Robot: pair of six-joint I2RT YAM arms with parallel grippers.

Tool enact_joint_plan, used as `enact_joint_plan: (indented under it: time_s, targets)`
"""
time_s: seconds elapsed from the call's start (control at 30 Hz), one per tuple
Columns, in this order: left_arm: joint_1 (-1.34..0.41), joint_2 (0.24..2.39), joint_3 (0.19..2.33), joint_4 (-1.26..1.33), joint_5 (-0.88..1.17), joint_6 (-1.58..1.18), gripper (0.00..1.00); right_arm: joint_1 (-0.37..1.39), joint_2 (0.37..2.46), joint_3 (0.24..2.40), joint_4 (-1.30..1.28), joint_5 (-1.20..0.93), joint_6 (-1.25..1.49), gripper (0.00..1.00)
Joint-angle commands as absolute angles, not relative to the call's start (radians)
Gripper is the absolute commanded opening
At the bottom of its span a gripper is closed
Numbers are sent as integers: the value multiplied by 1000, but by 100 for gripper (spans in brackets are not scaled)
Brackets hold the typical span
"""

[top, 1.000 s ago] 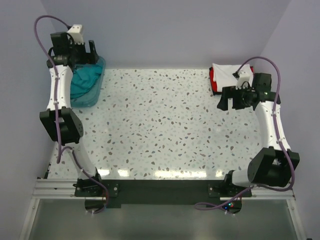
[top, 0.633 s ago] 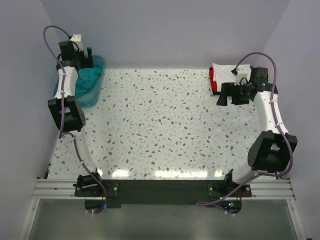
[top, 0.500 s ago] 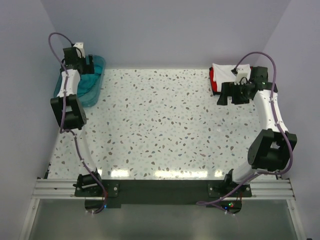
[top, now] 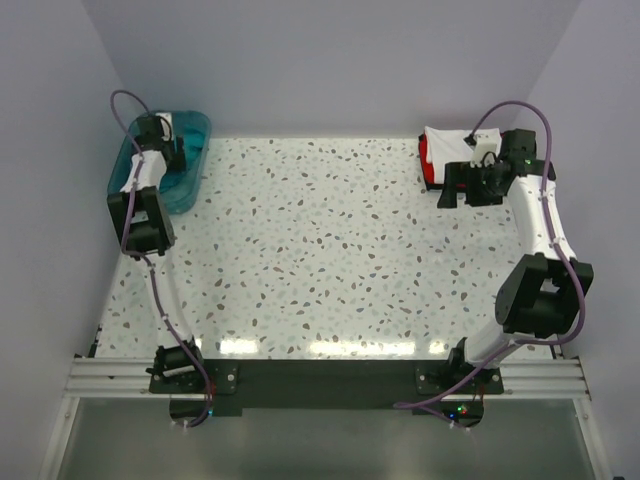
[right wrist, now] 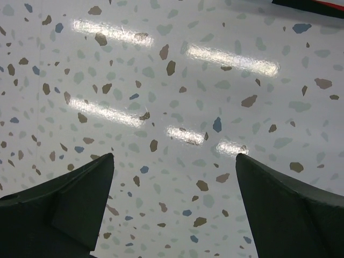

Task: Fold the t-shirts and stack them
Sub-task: Grab the tshirt from the pile, then move the tshirt to the center of the board

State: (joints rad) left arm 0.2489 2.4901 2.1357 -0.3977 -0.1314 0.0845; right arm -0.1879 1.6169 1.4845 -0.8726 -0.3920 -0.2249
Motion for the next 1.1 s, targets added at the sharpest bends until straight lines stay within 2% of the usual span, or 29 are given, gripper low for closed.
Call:
enact_joint_plan:
  time_s: [0.0,0.03,0.1,0.13,0.27,0.5,0.77,0.87,1.0,1.07]
  targets:
    - [271,2510,2146,-383,-51,71,69,-184,1586,1522,-900,-350,-242,98]
    - [275,2508,2151,-383,-34,61,52,-184,1585,1522,-903,-351,-245,99]
    - [279,2485,2164,-376,38,58,38,-186,1578,1526,-916,-351,-255,99]
    - [281,2467,2163,-353,64,54,27,-184,1575,1526,-917,-347,-256,99]
    - [279,2288,2122,-249,182,45,0,-184,1545,1511,-907,-356,-259,99]
    - [268,2054,2120,-130,365,8,0,-186,1462,1433,-854,-379,-261,99]
    - [144,1855,2112,-132,583,-123,0,-184,1361,1361,-819,-380,-270,99]
    - [72,1774,2053,-129,682,-159,0,-184,1339,1341,-819,-387,-273,99]
    - [35,1660,1800,-43,894,-297,0,-186,1328,1332,-833,-397,-290,99]
    - [37,1592,1686,31,1084,-311,26,-184,1328,1333,-848,-413,-299,98]
